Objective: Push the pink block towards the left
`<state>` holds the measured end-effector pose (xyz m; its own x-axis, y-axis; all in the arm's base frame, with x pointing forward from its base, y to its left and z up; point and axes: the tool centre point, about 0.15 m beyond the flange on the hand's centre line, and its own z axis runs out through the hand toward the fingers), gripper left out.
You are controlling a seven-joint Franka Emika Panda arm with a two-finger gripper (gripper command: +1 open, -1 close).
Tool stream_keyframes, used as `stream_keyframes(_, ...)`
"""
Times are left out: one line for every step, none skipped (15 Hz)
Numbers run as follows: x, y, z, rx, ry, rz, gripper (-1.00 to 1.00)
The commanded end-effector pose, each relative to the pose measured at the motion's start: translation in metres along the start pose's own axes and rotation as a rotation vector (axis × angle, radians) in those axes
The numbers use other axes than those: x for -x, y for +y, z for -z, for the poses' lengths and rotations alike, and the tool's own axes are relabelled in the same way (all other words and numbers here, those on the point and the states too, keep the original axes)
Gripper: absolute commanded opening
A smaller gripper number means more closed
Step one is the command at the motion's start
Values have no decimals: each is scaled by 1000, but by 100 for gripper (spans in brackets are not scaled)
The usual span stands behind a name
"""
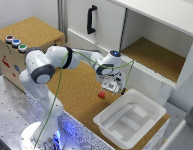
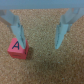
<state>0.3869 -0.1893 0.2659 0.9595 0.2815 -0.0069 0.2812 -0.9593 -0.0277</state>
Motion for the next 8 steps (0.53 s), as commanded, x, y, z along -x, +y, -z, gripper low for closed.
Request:
stream_keyframes(-25,6,-30,-37,6,-81,-100)
stream_keyframes(-28,5,-33,-35,9,-95,-100)
stream_keyframes(-30,3,-35,-38,10,-102,-100)
stream_keyframes(-31,0,-37,-36,13,-110,-100)
stream_keyframes(-31,-2,-39,-31,15,-116,-100)
stream_keyframes(-30,-4,-41,-36,8,-130,-100)
stream_keyframes(-29,-5,-43,-39,6,-148,-100)
stream_keyframes(-27,-8,-45,-28,-2,-157,-100)
